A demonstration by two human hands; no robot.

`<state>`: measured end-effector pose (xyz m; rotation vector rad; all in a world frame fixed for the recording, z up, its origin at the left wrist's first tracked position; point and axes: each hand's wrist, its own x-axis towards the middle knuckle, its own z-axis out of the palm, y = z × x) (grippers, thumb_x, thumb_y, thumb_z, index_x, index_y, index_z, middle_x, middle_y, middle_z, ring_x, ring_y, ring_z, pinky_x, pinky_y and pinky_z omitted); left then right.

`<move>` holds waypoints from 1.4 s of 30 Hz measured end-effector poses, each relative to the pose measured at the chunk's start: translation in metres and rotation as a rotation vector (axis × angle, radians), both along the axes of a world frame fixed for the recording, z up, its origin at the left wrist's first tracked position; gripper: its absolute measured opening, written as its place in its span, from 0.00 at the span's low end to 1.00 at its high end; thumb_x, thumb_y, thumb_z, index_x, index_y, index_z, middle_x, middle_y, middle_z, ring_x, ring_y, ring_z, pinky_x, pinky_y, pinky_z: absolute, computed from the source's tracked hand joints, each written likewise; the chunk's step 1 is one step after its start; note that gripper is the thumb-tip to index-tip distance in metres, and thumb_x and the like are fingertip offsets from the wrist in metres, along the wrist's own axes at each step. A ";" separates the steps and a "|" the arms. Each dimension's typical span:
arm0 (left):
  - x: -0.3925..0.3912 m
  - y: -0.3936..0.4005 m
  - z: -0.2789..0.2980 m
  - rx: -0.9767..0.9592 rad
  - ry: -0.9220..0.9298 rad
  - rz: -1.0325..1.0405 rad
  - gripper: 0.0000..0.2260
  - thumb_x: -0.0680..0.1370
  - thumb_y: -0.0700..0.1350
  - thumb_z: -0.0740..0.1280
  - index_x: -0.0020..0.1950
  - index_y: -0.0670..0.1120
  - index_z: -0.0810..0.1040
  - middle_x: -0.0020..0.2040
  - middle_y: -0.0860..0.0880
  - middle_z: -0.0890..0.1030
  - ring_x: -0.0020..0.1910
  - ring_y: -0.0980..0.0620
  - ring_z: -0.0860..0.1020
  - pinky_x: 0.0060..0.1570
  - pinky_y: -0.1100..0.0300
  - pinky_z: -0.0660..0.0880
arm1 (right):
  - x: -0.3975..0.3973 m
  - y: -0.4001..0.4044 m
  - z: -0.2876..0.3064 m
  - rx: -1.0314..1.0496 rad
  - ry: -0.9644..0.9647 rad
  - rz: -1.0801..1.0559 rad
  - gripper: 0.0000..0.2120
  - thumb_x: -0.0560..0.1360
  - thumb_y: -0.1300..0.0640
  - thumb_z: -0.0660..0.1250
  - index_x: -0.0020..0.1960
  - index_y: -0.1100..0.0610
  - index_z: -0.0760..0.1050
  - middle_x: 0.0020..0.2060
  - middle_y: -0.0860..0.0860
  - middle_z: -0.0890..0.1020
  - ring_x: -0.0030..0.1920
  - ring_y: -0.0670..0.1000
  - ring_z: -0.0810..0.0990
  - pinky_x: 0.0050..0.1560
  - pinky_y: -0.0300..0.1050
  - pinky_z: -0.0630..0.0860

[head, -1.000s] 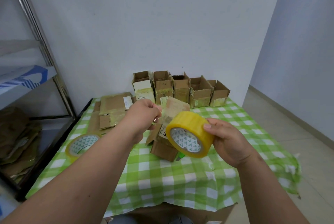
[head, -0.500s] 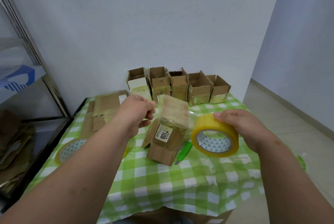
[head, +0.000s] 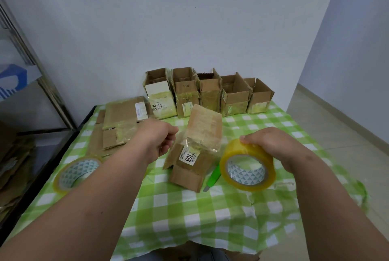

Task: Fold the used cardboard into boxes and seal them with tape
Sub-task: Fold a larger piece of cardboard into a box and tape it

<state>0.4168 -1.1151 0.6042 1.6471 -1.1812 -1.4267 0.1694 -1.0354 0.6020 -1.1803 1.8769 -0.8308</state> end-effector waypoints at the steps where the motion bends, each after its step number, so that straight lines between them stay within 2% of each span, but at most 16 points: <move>1: 0.001 0.000 -0.003 0.026 -0.003 -0.001 0.09 0.77 0.38 0.68 0.38 0.42 0.74 0.28 0.47 0.73 0.25 0.53 0.68 0.24 0.64 0.65 | 0.002 0.000 -0.002 0.019 0.011 0.006 0.16 0.72 0.47 0.73 0.49 0.59 0.83 0.47 0.56 0.84 0.48 0.57 0.82 0.56 0.55 0.78; 4: 0.003 0.003 -0.012 0.083 -0.003 -0.006 0.10 0.77 0.39 0.69 0.36 0.43 0.73 0.28 0.49 0.72 0.25 0.54 0.67 0.21 0.67 0.64 | 0.011 -0.003 -0.004 0.058 0.033 0.027 0.18 0.73 0.46 0.72 0.52 0.61 0.82 0.49 0.58 0.84 0.49 0.58 0.82 0.58 0.57 0.77; 6: 0.003 0.006 -0.016 0.092 0.004 -0.010 0.10 0.77 0.39 0.69 0.37 0.44 0.73 0.29 0.49 0.71 0.25 0.55 0.67 0.21 0.67 0.64 | 0.018 -0.006 -0.005 0.051 0.055 0.060 0.17 0.74 0.48 0.71 0.52 0.62 0.82 0.49 0.59 0.84 0.49 0.58 0.82 0.55 0.54 0.77; 8: 0.004 0.008 -0.021 0.081 0.008 -0.003 0.09 0.78 0.39 0.68 0.39 0.44 0.72 0.29 0.49 0.71 0.25 0.55 0.67 0.23 0.66 0.64 | 0.026 -0.009 -0.005 0.019 0.092 0.118 0.11 0.76 0.52 0.68 0.51 0.60 0.81 0.48 0.59 0.83 0.44 0.55 0.80 0.46 0.49 0.76; 11: 0.005 0.010 -0.026 0.071 0.031 0.016 0.09 0.78 0.39 0.68 0.39 0.44 0.72 0.30 0.48 0.71 0.24 0.54 0.67 0.26 0.65 0.63 | 0.038 -0.010 -0.007 -0.049 0.142 0.153 0.04 0.76 0.56 0.64 0.50 0.54 0.76 0.38 0.50 0.77 0.35 0.49 0.73 0.34 0.43 0.69; 14: 0.004 0.014 -0.026 0.049 0.035 0.029 0.07 0.79 0.40 0.67 0.41 0.44 0.73 0.31 0.47 0.72 0.27 0.53 0.68 0.28 0.64 0.64 | 0.048 -0.013 -0.011 -0.065 0.244 0.175 0.01 0.75 0.54 0.64 0.45 0.51 0.73 0.34 0.48 0.75 0.36 0.51 0.73 0.41 0.47 0.70; 16: 0.004 0.016 -0.026 0.021 0.020 0.039 0.06 0.79 0.41 0.67 0.43 0.43 0.74 0.33 0.47 0.73 0.29 0.52 0.68 0.29 0.63 0.65 | 0.055 -0.015 -0.009 -0.046 0.322 0.208 0.04 0.73 0.53 0.65 0.42 0.51 0.71 0.34 0.47 0.76 0.38 0.52 0.75 0.47 0.52 0.71; 20: 0.005 0.016 -0.027 -0.064 -0.045 0.046 0.06 0.78 0.42 0.69 0.52 0.43 0.73 0.40 0.47 0.74 0.34 0.51 0.70 0.31 0.61 0.67 | 0.066 -0.018 -0.003 -0.042 0.422 0.222 0.05 0.72 0.57 0.65 0.42 0.49 0.70 0.41 0.47 0.79 0.43 0.52 0.78 0.54 0.54 0.73; 22: 0.006 0.017 -0.031 -0.145 -0.090 0.039 0.07 0.78 0.38 0.68 0.54 0.44 0.73 0.42 0.47 0.74 0.36 0.51 0.71 0.31 0.60 0.67 | 0.069 -0.018 -0.002 -0.058 0.459 0.227 0.07 0.72 0.59 0.64 0.40 0.48 0.70 0.41 0.46 0.79 0.43 0.51 0.78 0.53 0.53 0.74; 25: 0.008 0.022 -0.038 -0.220 -0.094 0.005 0.08 0.77 0.33 0.65 0.44 0.46 0.76 0.40 0.49 0.76 0.38 0.51 0.74 0.31 0.62 0.68 | 0.073 -0.017 -0.003 -0.063 0.489 0.229 0.08 0.72 0.59 0.62 0.37 0.49 0.72 0.37 0.45 0.79 0.42 0.50 0.78 0.54 0.53 0.76; 27: 0.010 0.025 -0.042 -0.229 -0.049 0.001 0.08 0.78 0.33 0.65 0.43 0.45 0.78 0.39 0.48 0.79 0.37 0.52 0.76 0.29 0.64 0.70 | 0.072 -0.015 -0.005 -0.079 0.485 0.232 0.07 0.71 0.59 0.64 0.37 0.49 0.74 0.37 0.45 0.80 0.41 0.49 0.78 0.52 0.51 0.75; 30: 0.017 0.027 -0.046 -0.256 0.003 -0.020 0.07 0.80 0.38 0.66 0.45 0.45 0.82 0.39 0.49 0.83 0.38 0.52 0.79 0.34 0.61 0.74 | 0.067 -0.012 -0.008 -0.125 0.376 0.251 0.04 0.69 0.57 0.69 0.38 0.50 0.76 0.36 0.46 0.81 0.34 0.49 0.75 0.38 0.45 0.72; 32: 0.023 0.029 -0.048 -0.288 0.006 -0.081 0.06 0.79 0.41 0.68 0.49 0.49 0.85 0.43 0.51 0.85 0.43 0.53 0.81 0.40 0.59 0.76 | 0.065 -0.010 -0.008 -0.128 0.332 0.278 0.07 0.68 0.54 0.74 0.39 0.50 0.76 0.37 0.47 0.80 0.32 0.48 0.75 0.34 0.44 0.71; 34: 0.029 0.031 -0.050 -0.322 -0.016 -0.146 0.07 0.78 0.43 0.70 0.53 0.51 0.85 0.47 0.55 0.86 0.47 0.57 0.82 0.45 0.60 0.77 | 0.065 -0.010 -0.009 -0.131 0.347 0.293 0.10 0.69 0.51 0.76 0.40 0.51 0.75 0.42 0.46 0.81 0.38 0.50 0.79 0.39 0.48 0.77; 37: 0.032 0.033 -0.049 -0.372 -0.075 -0.170 0.07 0.77 0.44 0.71 0.54 0.52 0.85 0.46 0.58 0.85 0.42 0.64 0.80 0.45 0.64 0.75 | 0.067 -0.011 -0.009 -0.136 0.387 0.291 0.12 0.69 0.48 0.76 0.40 0.51 0.74 0.44 0.47 0.81 0.42 0.52 0.80 0.45 0.51 0.79; 42: 0.027 0.031 -0.046 -0.434 -0.211 -0.139 0.03 0.75 0.48 0.74 0.48 0.54 0.84 0.44 0.58 0.84 0.49 0.55 0.82 0.54 0.53 0.79 | 0.075 -0.008 -0.011 -0.163 0.581 0.301 0.13 0.70 0.44 0.72 0.43 0.51 0.72 0.42 0.47 0.81 0.41 0.50 0.79 0.43 0.47 0.73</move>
